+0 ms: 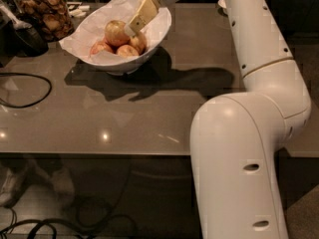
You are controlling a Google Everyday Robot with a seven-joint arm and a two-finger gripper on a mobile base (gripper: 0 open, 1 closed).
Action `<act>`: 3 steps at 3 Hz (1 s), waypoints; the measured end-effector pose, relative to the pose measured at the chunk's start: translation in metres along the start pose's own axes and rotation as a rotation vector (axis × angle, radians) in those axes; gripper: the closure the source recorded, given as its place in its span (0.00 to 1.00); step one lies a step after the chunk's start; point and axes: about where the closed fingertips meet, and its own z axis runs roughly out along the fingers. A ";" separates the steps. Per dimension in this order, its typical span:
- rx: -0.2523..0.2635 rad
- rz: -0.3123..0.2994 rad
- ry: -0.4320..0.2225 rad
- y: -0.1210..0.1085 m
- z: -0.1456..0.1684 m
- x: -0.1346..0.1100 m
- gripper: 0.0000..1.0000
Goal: Pick apple from white bowl
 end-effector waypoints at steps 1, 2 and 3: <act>0.001 0.021 0.001 -0.007 0.006 0.003 0.05; 0.004 0.037 0.014 -0.011 0.009 0.008 0.14; 0.007 0.057 0.016 -0.016 0.010 0.014 0.12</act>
Offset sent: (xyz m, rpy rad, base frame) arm 0.0343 -0.0116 0.0016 -0.0388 0.0461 -0.0344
